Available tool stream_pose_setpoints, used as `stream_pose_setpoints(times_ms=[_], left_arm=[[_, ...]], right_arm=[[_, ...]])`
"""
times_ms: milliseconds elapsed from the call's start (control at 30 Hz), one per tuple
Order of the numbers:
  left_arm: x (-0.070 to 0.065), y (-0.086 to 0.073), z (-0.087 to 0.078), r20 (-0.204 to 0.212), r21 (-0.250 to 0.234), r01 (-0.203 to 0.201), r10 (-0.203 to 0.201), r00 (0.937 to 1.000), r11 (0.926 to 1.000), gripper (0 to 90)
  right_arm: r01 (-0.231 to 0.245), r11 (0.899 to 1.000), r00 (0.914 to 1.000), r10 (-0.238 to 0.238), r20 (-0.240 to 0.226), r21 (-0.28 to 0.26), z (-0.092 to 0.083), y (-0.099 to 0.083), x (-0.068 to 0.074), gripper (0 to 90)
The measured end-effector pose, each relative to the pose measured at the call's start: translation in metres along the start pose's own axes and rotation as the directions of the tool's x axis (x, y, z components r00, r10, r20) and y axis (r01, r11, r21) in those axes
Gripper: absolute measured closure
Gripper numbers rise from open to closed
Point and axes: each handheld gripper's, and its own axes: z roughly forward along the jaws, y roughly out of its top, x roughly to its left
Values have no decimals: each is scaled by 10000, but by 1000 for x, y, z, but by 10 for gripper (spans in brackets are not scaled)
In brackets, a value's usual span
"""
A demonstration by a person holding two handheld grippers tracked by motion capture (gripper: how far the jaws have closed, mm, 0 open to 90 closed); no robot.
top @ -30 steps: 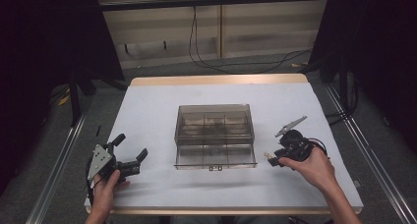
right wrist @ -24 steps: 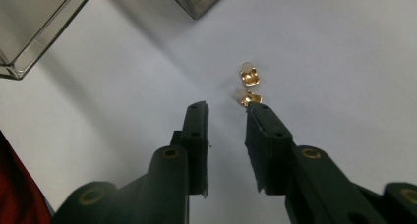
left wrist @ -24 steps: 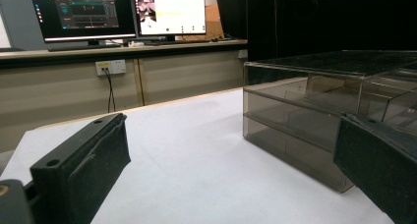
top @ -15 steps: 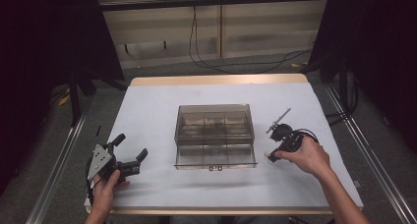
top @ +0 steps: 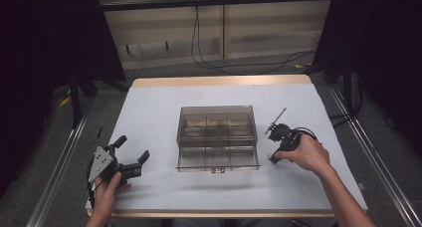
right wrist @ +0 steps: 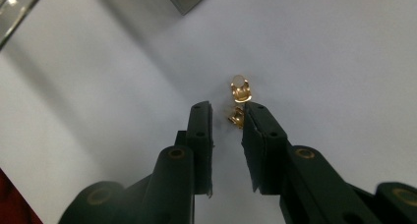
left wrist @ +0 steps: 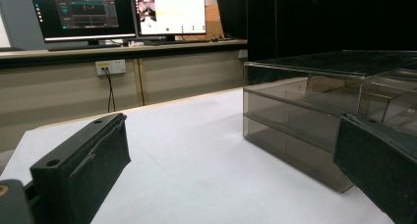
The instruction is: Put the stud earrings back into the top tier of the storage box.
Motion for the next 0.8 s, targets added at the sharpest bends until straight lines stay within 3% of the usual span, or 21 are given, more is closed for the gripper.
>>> stream_pose_setpoints(times_ms=[200, 367, 467, 800], left_arm=[[0, 0, 0, 10, 9, -2, 2, 10000, 10000, 6], [0, 0, 0, 8, 8, -6, 6, 10000, 10000, 6], [0, 0, 0, 5, 6, -6, 6, 10000, 10000, 6], [0, 0, 0, 5, 11, -1, 1, 10000, 10000, 6]], right_arm=[[-16, 9998, 9999, 13, 157, 174, 6, 4, -1, 740], [88, 9990, 9993, -103, 357, 438, 7, 5, 2, 829], [86, 9988, 9992, -105, 394, 489, 7, 4, 5, 838], [124, 9999, 9993, -124, 344, -3, 4, -2, 5, 843]])
